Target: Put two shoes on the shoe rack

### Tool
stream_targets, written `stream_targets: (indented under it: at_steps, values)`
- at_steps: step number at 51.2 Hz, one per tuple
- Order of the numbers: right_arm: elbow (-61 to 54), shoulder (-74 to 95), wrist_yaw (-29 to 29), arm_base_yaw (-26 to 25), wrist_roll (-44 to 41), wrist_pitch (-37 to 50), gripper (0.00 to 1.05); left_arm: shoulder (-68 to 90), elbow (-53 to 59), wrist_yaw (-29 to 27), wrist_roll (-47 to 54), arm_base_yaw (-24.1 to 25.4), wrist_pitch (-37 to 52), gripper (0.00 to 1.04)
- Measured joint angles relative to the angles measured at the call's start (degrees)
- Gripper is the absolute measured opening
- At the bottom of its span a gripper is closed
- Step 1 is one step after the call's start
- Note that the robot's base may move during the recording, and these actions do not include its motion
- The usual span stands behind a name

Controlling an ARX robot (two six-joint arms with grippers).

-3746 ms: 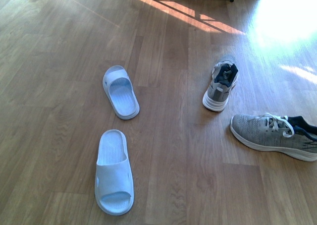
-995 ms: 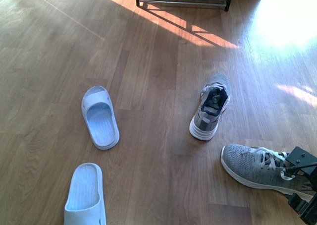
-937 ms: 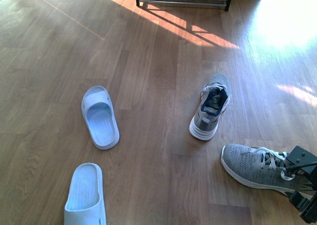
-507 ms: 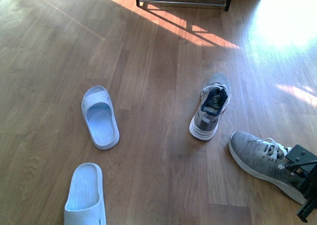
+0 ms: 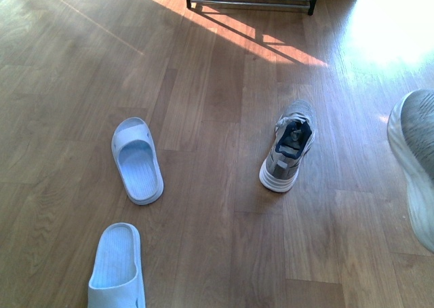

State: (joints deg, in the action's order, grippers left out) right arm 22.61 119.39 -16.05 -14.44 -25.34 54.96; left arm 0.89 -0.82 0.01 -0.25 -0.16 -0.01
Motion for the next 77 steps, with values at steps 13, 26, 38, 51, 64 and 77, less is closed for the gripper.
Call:
stream_targets:
  at_steps: [13,26,38,51,64,77]
  values:
    - [-9.11,-32.96,-2.73,2.14,9.6,-15.8,0.01,0.0,0.0,0.0,0.0,0.0,0.0,0.95]
    - [-15.08,-76.78,-1.33,8.44,18.99,-38.29,0.01,0.0,0.0,0.0,0.0,0.0,0.0,0.95]
    - [-15.23,-77.9,-0.79,8.52,20.17,-38.49,0.01,0.0,0.0,-0.02,0.0,0.0,0.0,0.95]
    - [-15.32,-77.88,-1.38,8.74,20.63,-38.49,0.01,0.0,0.0,-0.2,0.0,0.0,0.0,0.95]
    - [-15.39,-77.99,-0.83,8.74,20.68,-38.49,0.01,0.0,0.0,-0.15,0.0,0.0,0.0,0.95]
    - [-15.5,-78.01,-0.33,8.68,20.83,-38.51,0.01,0.0,0.0,0.07,0.0,0.02,0.0,0.95]
